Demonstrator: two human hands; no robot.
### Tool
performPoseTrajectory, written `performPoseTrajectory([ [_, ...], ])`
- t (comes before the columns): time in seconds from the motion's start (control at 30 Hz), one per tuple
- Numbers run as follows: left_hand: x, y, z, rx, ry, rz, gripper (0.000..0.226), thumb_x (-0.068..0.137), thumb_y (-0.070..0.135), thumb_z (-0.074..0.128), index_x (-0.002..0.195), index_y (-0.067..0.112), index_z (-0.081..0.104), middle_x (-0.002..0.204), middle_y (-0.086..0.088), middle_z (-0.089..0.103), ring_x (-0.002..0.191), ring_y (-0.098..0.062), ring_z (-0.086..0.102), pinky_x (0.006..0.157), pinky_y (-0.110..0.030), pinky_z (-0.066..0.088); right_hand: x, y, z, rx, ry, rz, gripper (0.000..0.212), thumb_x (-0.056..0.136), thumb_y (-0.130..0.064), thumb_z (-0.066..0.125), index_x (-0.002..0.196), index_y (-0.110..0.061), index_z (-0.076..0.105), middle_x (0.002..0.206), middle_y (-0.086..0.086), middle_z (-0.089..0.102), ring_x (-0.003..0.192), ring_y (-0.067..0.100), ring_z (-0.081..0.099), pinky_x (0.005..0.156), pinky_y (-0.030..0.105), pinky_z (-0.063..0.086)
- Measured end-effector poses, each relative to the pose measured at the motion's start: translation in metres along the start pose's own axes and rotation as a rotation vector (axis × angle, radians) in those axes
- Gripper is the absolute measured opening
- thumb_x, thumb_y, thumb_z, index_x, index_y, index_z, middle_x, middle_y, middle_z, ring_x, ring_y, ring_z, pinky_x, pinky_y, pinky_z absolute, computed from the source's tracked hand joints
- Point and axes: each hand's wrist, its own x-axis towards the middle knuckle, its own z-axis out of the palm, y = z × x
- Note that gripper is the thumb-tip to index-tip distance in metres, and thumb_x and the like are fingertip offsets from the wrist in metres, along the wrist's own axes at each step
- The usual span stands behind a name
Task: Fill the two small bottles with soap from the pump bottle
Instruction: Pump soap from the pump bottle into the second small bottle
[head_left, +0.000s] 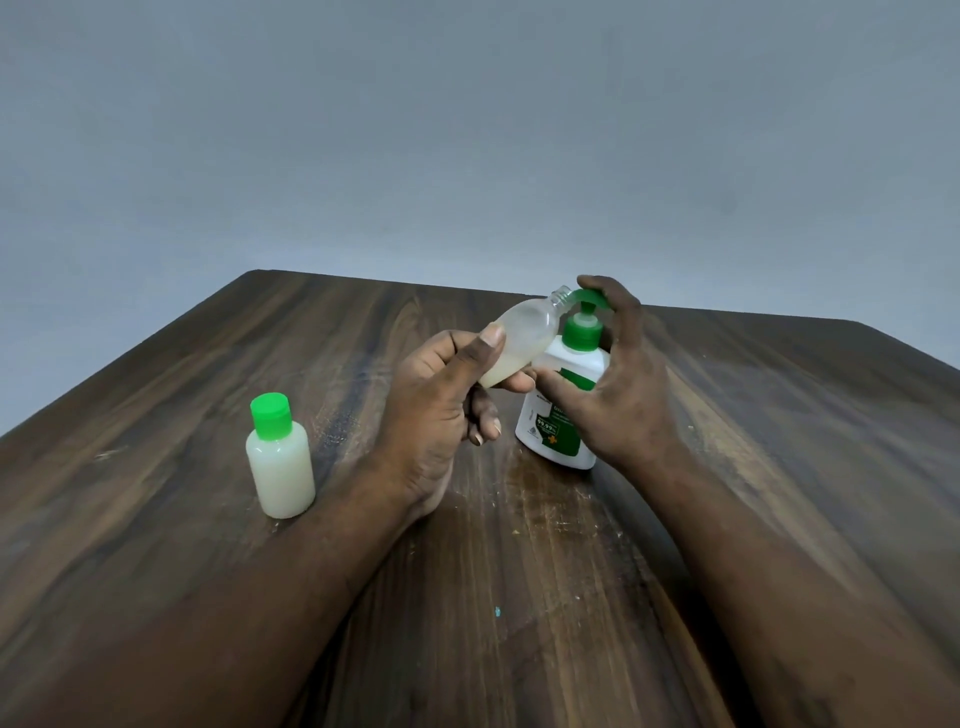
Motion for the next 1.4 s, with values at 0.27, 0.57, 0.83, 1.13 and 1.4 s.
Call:
performPoseTrajectory([
  [0.27,-0.0015,0.0004,0.0011,0.005,-0.013,-0.020,0.049,0.092,0.046,0.064,0.111,0.000,0.065,0.093,-0.014,0.079,0.044,-0.011,0.050,0.046,-0.023,0.039,0.0002,-0.0007,0.0013,0.011,0.011,-0.018,0.090,0.079,-0.036,0.092,0.151,-0.038,0.037,0.118,-0.029,0.059,0.108,-0.003,0.065,0.084,0.015,0.053],
  [0.57,-0.0012,0.0037,0.0005,0.033,-0.010,-0.071,0.047,0.092,0.046,0.065,0.111,0.003,0.065,0.095,-0.015,0.080,0.045,-0.012,0.052,0.046,-0.021,0.041,-0.0008,-0.0023,0.0029,0.019,0.021,0.027,0.086,0.079,-0.036,0.092,0.146,-0.038,0.039,0.121,-0.016,0.065,0.109,0.008,0.068,0.085,0.034,0.060],
  [0.83,-0.0031,0.0055,0.0036,0.066,-0.059,-0.086,0.041,0.102,0.037,0.060,0.118,-0.001,0.061,0.099,-0.015,0.080,0.045,-0.014,0.057,0.045,-0.023,0.044,-0.0003,-0.0009,0.0023,0.031,0.023,0.017,0.082,0.081,-0.036,0.091,0.145,-0.043,0.040,0.121,-0.048,0.052,0.110,-0.008,0.062,0.086,0.009,0.049],
  [1.13,-0.0028,0.0085,0.0035,0.046,-0.049,-0.076,0.042,0.100,0.040,0.060,0.115,0.001,0.062,0.099,-0.015,0.080,0.045,-0.014,0.056,0.045,-0.023,0.044,-0.0010,-0.0032,0.0021,0.011,0.011,0.038,0.084,0.080,-0.042,0.089,0.146,-0.044,0.037,0.121,-0.026,0.061,0.110,0.000,0.065,0.088,0.034,0.060],
  [1.4,-0.0018,0.0069,0.0032,0.074,-0.070,-0.091,0.039,0.103,0.038,0.058,0.117,0.001,0.061,0.099,-0.015,0.080,0.046,-0.014,0.057,0.045,-0.022,0.045,-0.0007,0.0001,0.0027,0.016,0.009,0.051,0.081,0.081,-0.040,0.090,0.143,-0.047,0.037,0.116,-0.031,0.061,0.108,-0.013,0.061,0.081,0.010,0.048],
])
